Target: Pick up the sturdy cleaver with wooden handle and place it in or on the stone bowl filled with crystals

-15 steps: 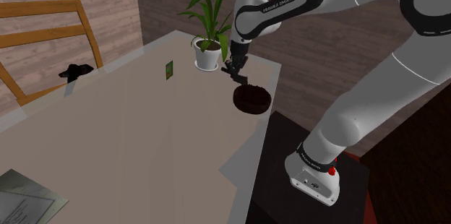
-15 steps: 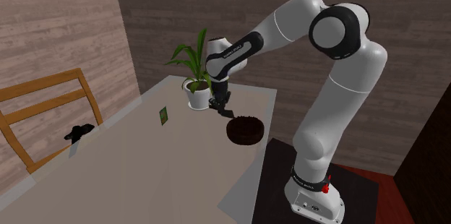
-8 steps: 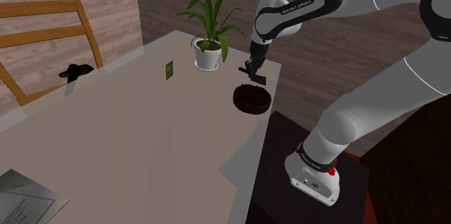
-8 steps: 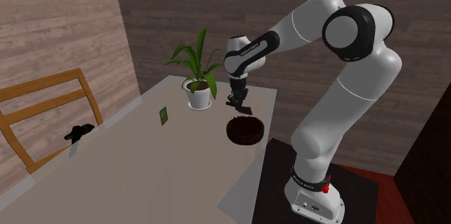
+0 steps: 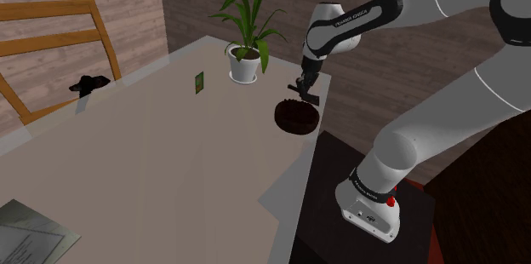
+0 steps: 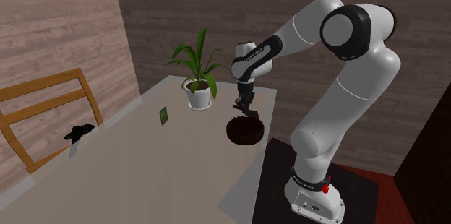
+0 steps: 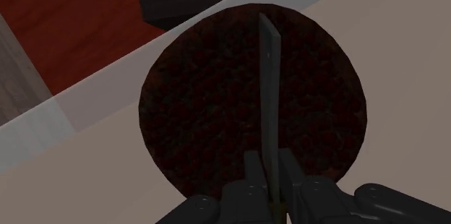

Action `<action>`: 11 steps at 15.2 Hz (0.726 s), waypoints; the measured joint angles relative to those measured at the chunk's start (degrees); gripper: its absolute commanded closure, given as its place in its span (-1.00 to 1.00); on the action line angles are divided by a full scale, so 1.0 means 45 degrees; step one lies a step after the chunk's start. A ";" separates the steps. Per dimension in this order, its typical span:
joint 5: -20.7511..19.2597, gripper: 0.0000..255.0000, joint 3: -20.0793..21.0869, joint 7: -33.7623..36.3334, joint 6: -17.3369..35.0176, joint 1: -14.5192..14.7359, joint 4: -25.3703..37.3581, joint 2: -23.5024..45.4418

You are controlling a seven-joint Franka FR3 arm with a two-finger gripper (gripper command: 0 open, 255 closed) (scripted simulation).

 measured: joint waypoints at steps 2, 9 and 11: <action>0.0010 1.00 -0.0020 -0.0008 0.0438 0.0006 -0.0147 0.0292; 0.0062 1.00 -0.0076 -0.0045 0.1767 0.0029 -0.0520 0.1252; 0.0070 1.00 -0.0072 -0.0038 0.1843 0.0035 -0.0538 0.1305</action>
